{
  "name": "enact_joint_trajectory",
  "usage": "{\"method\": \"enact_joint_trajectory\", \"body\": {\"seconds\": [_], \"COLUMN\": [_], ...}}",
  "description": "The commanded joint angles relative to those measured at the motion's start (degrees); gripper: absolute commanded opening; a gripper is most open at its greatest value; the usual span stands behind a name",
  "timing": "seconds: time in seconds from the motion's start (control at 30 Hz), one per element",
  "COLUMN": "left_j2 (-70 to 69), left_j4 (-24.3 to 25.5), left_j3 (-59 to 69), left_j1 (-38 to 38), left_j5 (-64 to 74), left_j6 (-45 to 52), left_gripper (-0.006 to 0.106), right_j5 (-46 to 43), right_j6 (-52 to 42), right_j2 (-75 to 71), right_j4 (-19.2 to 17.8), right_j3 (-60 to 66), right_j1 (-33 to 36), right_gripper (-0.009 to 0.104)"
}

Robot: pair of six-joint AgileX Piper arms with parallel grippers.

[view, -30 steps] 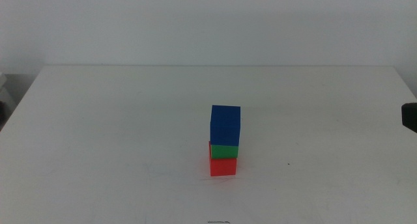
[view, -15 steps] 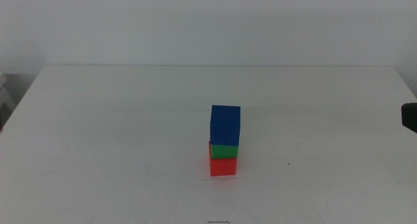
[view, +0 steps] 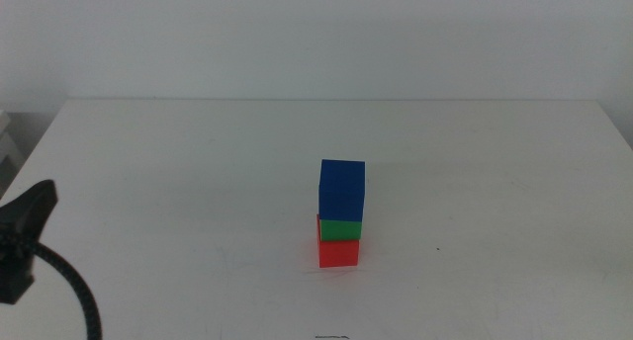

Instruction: Stack red cubes first, then green, then blue cubes in a specific spot.

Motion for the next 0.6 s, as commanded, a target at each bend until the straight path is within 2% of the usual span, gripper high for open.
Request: {"method": "enact_joint_trajectory", "body": {"seconds": [0.0, 0.1, 0.2, 0.3, 0.4, 0.47, 0.57], "left_j2": [0.19, -1.29, -4.22, -7.64, -11.92, -15.04, -18.75], "left_j4": [-3.17, -4.79, -5.11, -5.34, -8.12, -10.08, -9.94], "left_j3": [1.01, 4.69, 8.57, 12.09, 15.72, 18.06, 21.81], "left_j1": [-0.13, -0.07, -0.07, -0.07, -0.02, -0.02, -0.02], "left_j5": [-11.28, -16.41, -17.80, -17.95, -17.89, -17.84, -17.84], "left_j6": [-0.04, -0.04, -0.04, -0.04, -0.04, -0.04, -0.04], "left_gripper": [0.094, 0.094, 0.094, 0.094, 0.094, 0.094, 0.094], "right_j5": [-10.20, -17.09, -18.61, -18.73, -18.72, -18.84, -19.17], "right_j6": [-0.44, -0.44, -0.44, -0.44, -0.44, -0.44, -0.44], "right_j2": [-4.06, -9.89, -14.19, -17.97, -21.65, -23.68, -23.90], "right_j4": [0.02, 4.01, 7.22, 7.74, 7.65, 7.65, 7.39], "right_j3": [5.78, 14.77, 21.04, 25.22, 27.97, 29.71, 31.96], "right_j1": [-4.75, -12.25, -18.70, -24.09, -28.42, -30.01, -31.04], "right_gripper": [0.089, 0.089, 0.089, 0.089, 0.089, 0.089, 0.089]}}
